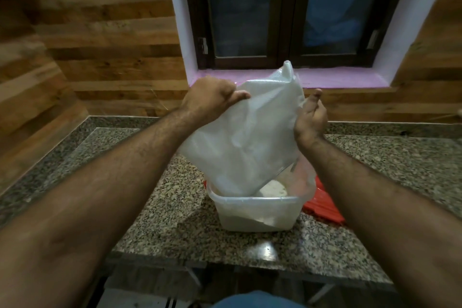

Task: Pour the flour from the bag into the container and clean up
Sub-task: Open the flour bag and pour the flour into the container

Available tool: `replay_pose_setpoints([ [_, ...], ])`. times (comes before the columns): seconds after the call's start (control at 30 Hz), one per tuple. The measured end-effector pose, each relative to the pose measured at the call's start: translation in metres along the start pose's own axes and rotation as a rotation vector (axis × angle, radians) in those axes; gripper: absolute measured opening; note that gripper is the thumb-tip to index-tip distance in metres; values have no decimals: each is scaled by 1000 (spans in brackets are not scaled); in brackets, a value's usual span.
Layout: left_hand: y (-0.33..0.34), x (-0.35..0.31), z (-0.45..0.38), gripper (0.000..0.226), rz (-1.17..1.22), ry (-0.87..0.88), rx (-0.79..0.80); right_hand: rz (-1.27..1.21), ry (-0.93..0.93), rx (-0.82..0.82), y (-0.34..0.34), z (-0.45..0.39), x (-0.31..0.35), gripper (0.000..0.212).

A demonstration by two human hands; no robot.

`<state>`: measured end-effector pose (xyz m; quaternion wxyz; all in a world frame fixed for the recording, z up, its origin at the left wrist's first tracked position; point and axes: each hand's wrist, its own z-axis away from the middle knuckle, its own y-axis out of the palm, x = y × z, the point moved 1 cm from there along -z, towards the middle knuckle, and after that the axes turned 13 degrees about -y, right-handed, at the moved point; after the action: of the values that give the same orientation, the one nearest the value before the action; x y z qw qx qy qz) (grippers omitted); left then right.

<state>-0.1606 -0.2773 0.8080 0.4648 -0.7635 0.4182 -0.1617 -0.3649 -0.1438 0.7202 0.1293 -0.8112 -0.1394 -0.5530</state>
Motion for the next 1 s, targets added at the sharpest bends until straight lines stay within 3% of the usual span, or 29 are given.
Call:
replay_pose_setpoints([
  [0.1,-13,13,2,50,182,-62,-88,77,-68,100,-3,1,-1,66],
  [0.2,-26,24,4,49,216,-95,-152,71,-92,121,-4,3,-9,64],
  [0.37,-25,51,14,61,358,-241,-182,-124,59,151,1,11,-8,53],
  [0.4,-24,57,17,66,420,-294,-189,-193,110,171,3,11,-7,55],
  [0.5,-20,66,26,74,611,-426,-199,-390,263,338,9,10,-11,94],
  [0.53,-20,68,29,74,652,-465,-193,-422,275,412,10,12,-11,94],
  [0.8,-24,77,35,74,714,-608,-196,-579,346,632,24,32,5,34],
  [0.9,-28,79,34,68,672,-622,-231,-559,357,650,28,39,7,44],
  [1.0,-31,81,37,68,600,-629,-213,-526,371,649,32,45,4,22],
])
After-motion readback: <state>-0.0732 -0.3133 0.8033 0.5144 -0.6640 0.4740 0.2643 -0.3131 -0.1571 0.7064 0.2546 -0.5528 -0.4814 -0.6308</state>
